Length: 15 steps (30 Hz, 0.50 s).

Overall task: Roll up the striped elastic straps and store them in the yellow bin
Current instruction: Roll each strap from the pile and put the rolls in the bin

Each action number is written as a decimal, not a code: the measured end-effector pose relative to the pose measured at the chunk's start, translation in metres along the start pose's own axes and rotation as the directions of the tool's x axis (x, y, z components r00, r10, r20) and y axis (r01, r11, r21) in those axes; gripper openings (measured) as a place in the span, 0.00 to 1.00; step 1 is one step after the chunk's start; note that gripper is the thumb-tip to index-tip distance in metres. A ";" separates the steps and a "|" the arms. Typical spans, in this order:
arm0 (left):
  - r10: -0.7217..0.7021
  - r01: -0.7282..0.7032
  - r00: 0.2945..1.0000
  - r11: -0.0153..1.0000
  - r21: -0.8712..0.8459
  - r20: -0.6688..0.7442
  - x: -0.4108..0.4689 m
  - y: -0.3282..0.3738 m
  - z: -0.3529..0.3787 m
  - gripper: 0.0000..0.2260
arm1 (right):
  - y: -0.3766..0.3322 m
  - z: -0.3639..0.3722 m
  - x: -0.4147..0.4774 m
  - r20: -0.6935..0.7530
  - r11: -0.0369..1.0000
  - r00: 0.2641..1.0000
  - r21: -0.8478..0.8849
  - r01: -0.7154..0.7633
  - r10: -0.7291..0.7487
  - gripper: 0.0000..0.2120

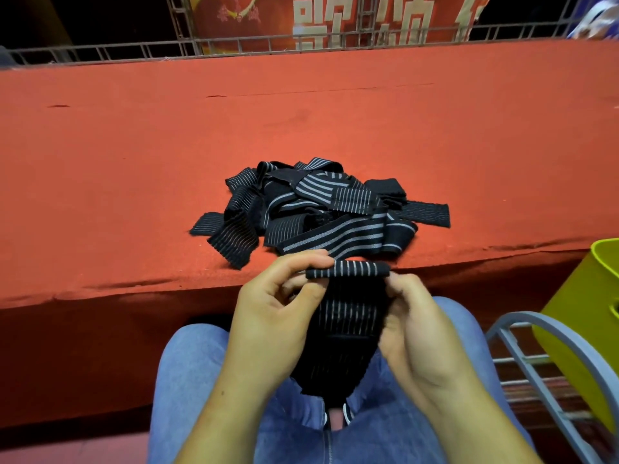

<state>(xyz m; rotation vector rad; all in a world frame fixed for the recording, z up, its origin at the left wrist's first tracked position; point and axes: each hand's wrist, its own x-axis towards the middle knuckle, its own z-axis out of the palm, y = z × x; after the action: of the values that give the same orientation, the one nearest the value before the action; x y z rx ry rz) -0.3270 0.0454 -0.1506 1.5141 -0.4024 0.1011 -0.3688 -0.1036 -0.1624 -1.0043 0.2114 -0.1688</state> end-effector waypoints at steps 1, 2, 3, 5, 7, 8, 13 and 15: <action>0.001 -0.001 1.000 1.000 0.008 -0.003 0.000 0.000 0.000 0.18 | 0.000 0.001 0.000 -0.001 1.000 1.000 0.021 -0.002 0.002 0.21; 0.001 -0.001 1.000 1.000 0.017 -0.002 0.000 0.000 -0.001 0.19 | -0.002 0.001 -0.002 0.020 1.000 1.000 0.018 -0.002 0.001 0.22; 0.002 -0.002 1.000 1.000 0.026 0.000 0.000 -0.001 -0.001 0.20 | -0.002 0.002 -0.003 0.052 1.000 0.999 -0.016 0.002 -0.001 0.25; 0.006 -0.006 1.000 0.999 0.041 0.004 0.000 -0.001 -0.002 0.21 | 0.000 0.001 -0.005 0.070 0.991 0.997 -0.126 0.037 -0.028 0.26; 0.002 -0.002 1.000 0.999 0.052 0.000 -0.001 -0.002 -0.003 0.23 | 0.003 0.000 -0.004 0.051 0.977 0.996 -0.195 0.083 -0.074 0.21; -0.004 0.004 1.000 0.998 0.055 0.002 -0.001 -0.002 -0.002 0.24 | 0.004 -0.001 -0.003 0.037 0.972 0.995 -0.214 0.097 -0.092 0.17; -0.058 0.059 0.997 0.998 -0.014 0.057 -0.003 0.006 -0.001 0.24 | 0.004 -0.003 -0.002 0.003 0.949 0.992 -0.290 0.122 -0.127 0.11; -0.079 0.082 0.995 0.995 -0.049 0.062 -0.003 0.007 -0.001 0.21 | 0.004 -0.004 -0.002 -0.007 0.941 0.990 -0.311 0.132 -0.141 0.11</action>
<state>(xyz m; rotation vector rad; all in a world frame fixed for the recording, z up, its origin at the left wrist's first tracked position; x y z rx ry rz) -0.3316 0.0472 -0.1444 1.4829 -0.3883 -0.0179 -0.3712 -0.1039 -0.1676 -1.3319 0.1988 -0.2835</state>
